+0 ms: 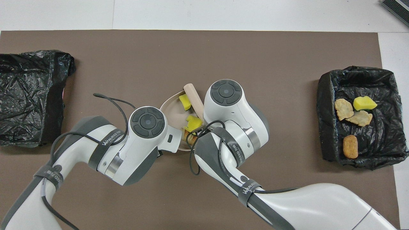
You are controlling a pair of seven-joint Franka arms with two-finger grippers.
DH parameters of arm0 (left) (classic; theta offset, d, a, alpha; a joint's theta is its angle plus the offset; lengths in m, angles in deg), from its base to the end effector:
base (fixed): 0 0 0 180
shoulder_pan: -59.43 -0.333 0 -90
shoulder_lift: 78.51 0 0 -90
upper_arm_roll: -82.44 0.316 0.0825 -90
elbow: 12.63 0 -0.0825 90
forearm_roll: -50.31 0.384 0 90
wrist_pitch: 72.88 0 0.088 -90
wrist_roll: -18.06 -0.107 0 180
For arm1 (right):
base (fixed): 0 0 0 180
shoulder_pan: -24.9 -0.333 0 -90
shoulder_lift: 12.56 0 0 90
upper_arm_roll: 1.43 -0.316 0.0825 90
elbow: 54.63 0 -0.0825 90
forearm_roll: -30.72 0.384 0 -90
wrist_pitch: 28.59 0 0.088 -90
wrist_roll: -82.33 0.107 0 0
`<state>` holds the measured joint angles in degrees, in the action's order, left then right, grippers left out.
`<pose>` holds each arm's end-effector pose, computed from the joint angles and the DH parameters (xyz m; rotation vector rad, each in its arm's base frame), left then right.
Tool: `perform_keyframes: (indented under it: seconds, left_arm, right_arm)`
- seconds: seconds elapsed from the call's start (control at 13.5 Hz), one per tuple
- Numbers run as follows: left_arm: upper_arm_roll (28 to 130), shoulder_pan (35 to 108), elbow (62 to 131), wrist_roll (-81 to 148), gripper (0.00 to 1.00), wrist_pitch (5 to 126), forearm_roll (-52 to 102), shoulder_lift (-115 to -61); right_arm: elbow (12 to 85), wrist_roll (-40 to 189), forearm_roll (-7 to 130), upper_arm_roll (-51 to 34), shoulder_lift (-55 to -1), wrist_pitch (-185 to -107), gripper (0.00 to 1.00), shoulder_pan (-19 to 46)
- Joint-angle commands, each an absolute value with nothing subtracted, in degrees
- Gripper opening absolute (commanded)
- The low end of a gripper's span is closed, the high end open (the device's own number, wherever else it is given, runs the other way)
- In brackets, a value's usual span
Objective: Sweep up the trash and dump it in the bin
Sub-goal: 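Brush the remaining scraps into the dustpan with the right gripper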
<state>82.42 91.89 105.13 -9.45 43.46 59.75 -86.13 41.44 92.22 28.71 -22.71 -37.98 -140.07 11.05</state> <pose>0.4733 -0.2902 0.3613 -2.5195 1.6007 0.2263 0.5452 0.3513 0.3489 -2.9949 -0.6606 0.2798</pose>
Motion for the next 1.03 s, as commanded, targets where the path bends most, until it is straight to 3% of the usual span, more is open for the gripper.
perform_keyframes:
  seconds: [0.0,0.22,0.74,0.96]
  left_arm:
    - [82.4,91.4,107.1,-8.4,0.0,44.1,60.2,-84.3]
    - [82.4,91.4,107.0,-8.7,0.0,44.3,60.1,-84.4]
    - [82.4,91.4,107.1,-11.6,0.0,44.6,59.8,-84.4]
    - [82.4,91.5,107.1,-11.9,0.0,44.7,59.8,-84.4]
  right_arm:
    - [44.6,93.9,30.6,-23.7,-33.0,-135.4,0.0,12.0]
    - [48.2,97.3,30.8,-25.8,-28.7,-134.1,0.0,12.0]
    - [49.1,101.9,31.3,-29.6,-26.0,-127.3,0.0,11.6]
    - [48.9,101.1,37.7,-29.5,-23.4,-124.9,0.0,12.9]
